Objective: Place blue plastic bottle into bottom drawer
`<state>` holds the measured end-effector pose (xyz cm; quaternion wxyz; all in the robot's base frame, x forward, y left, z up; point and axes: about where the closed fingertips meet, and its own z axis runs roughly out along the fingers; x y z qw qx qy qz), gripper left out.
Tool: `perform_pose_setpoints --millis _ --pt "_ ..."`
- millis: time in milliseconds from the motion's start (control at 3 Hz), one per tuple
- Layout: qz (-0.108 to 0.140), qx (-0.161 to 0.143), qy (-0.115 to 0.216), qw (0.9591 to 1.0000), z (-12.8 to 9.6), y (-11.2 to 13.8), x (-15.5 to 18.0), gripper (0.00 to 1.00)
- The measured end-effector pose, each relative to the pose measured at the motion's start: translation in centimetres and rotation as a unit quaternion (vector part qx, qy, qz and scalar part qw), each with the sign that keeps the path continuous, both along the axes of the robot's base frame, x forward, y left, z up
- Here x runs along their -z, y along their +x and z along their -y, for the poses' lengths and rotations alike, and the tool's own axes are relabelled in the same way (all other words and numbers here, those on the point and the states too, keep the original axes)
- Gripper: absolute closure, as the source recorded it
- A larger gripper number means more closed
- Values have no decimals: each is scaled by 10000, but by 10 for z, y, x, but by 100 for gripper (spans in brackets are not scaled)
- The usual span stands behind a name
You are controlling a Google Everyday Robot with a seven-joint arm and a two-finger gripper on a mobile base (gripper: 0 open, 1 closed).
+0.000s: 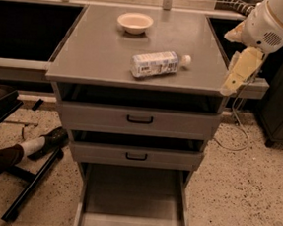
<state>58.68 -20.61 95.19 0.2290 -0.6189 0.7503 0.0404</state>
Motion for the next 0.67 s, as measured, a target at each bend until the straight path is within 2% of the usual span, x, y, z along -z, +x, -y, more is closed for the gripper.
perform_pose_setpoints --millis 333,667 --pt "-11 -172 387 9991 -16 39 11 0" --pt "-67 -386 575 9976 -41 70 26 0"
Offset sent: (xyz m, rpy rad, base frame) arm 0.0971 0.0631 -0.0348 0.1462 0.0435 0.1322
